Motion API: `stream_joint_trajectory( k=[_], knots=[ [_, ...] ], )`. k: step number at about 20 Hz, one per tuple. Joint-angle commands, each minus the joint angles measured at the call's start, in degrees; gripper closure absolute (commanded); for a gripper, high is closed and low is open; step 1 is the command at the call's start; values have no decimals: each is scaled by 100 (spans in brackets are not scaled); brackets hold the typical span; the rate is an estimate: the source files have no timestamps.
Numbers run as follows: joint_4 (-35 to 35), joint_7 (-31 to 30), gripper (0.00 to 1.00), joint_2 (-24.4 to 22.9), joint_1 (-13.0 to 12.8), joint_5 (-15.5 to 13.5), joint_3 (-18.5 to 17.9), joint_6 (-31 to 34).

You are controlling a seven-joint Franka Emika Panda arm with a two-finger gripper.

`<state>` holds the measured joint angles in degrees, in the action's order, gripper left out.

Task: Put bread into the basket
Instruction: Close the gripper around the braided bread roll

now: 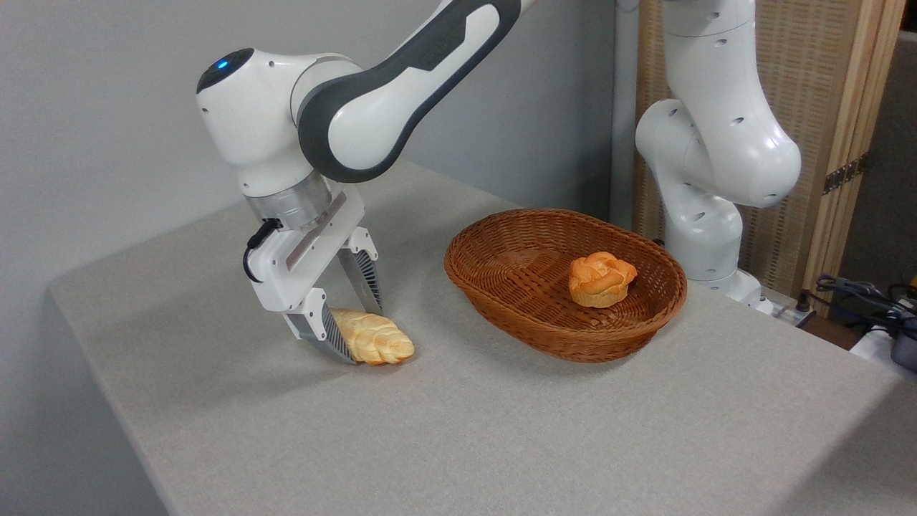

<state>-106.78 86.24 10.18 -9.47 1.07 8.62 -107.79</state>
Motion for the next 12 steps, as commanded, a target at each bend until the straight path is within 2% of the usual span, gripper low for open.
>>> stream_joint_trajectory(
  k=[1,12],
  knots=[
    [43,95,66,37,-2,95,-10,-14],
    [96,77,66,11,7,95,-18,13]
  ],
)
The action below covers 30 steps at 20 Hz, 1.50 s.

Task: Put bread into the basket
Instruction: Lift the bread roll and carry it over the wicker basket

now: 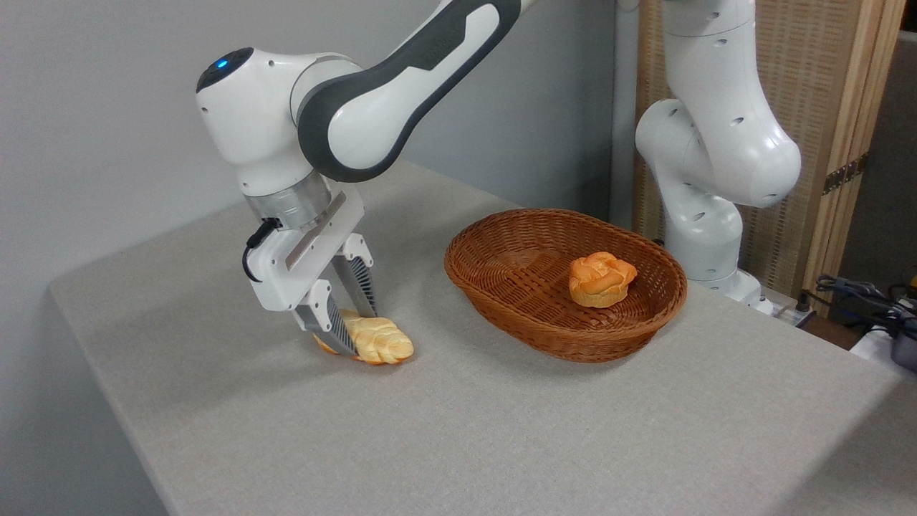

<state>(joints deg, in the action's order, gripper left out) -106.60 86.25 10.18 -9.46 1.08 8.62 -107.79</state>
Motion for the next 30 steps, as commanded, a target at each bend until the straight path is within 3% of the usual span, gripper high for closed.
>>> stream_joint_trajectory(
  k=[1,5,7,11,17,21,22,26,30],
  knots=[
    [87,50,66,11,5,94,-10,12],
    [323,-56,65,-173,5,42,-18,415],
    [394,-414,63,-401,5,24,-18,714],
    [395,-1591,60,-876,-3,-11,8,1285],
    [403,-4201,59,-1229,14,-599,69,1996],
    [386,-4942,55,-1229,14,-609,61,2972],
    [377,-4995,53,-1220,14,-609,61,3166],
    [193,-5329,0,-1176,49,-600,61,3694],
    [-115,-5321,0,-1150,41,-609,69,4037]
  ],
)
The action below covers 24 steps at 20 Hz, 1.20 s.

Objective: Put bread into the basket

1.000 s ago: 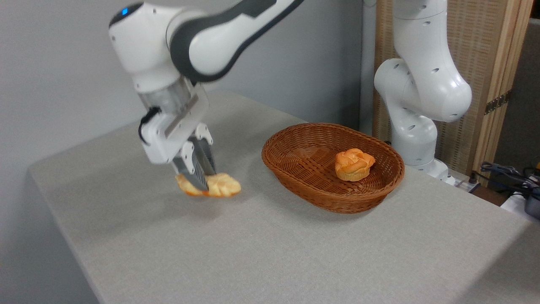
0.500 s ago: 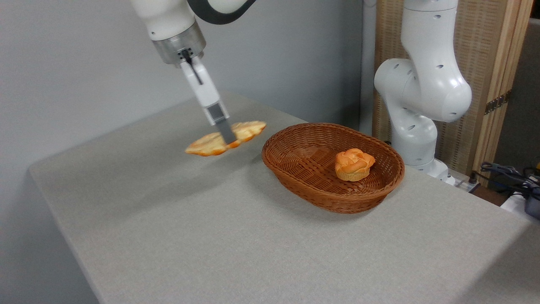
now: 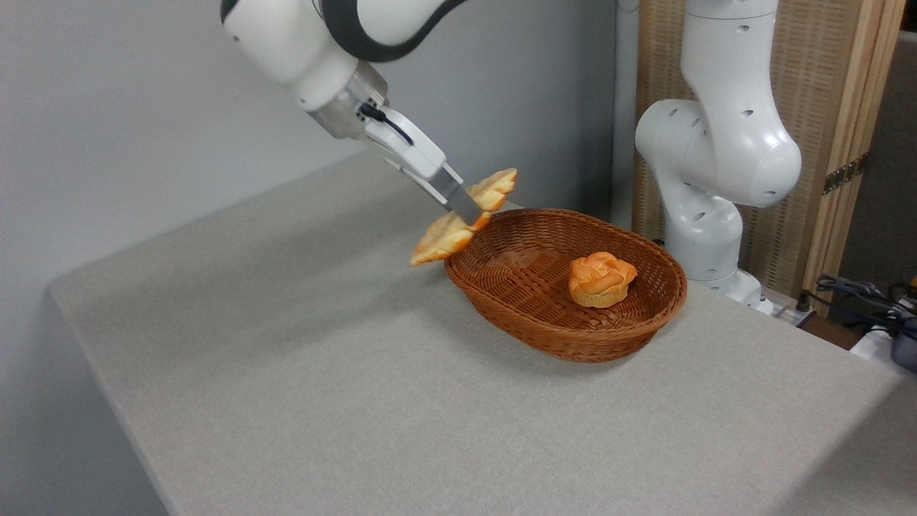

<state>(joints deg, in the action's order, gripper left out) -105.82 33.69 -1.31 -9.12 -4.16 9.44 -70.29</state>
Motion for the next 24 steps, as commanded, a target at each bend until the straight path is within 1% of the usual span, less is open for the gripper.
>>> stream_joint_trajectory(
  k=[1,7,10,12,18,22,24],
  knots=[
    [-194,-64,0,8,-2,-85,-12,288],
    [-194,6,0,8,-11,-59,14,297],
    [-115,6,0,-9,-20,-6,32,183],
    [69,-12,0,-53,-20,29,58,-132],
    [956,-29,0,-71,-20,-41,41,-1108],
    [1168,-21,0,-71,-11,-42,-21,-2083],
    [1230,-3,0,-80,50,-33,-47,-2479]
  ],
)
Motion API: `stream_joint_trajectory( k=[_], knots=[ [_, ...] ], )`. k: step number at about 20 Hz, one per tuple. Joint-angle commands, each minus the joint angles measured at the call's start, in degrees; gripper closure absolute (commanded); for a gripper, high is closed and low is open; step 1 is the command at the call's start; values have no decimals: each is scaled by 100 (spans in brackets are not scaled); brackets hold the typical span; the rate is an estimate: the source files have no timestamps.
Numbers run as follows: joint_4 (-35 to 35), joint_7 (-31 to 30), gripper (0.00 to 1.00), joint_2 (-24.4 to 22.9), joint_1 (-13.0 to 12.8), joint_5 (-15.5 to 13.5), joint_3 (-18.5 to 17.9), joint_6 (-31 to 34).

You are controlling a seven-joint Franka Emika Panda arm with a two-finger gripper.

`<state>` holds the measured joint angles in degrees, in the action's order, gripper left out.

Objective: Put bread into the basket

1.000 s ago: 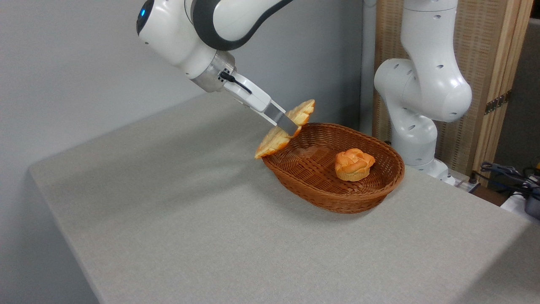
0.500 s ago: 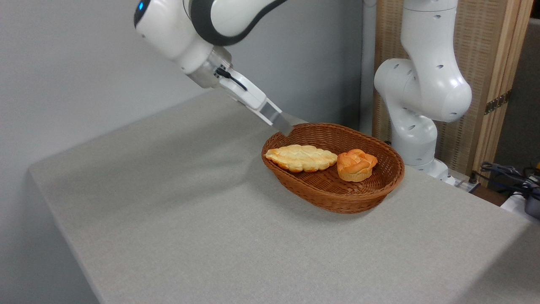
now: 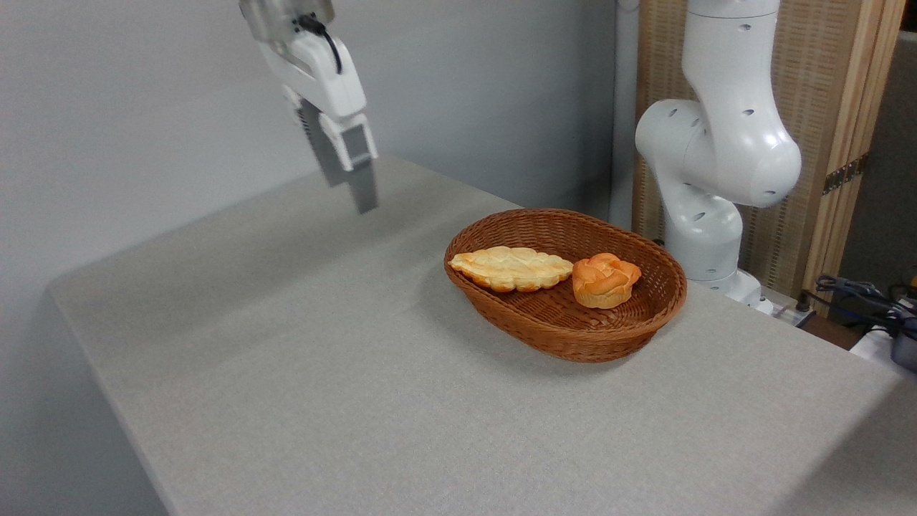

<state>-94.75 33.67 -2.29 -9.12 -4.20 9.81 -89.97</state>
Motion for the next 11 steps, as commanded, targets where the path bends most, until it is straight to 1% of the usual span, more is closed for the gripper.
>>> stream_joint_trajectory(
  k=[1,3,4,8,9,11],
  knots=[
    [193,8,0,27,77,-20,-180,-643],
    [246,17,0,27,77,-72,-549,-837],
    [246,86,0,36,86,-90,-628,-855],
    [246,797,0,18,77,-379,-1216,-759],
    [246,912,0,18,77,-380,-1288,-750],
    [246,922,0,18,77,-371,-1297,-750]
  ],
)
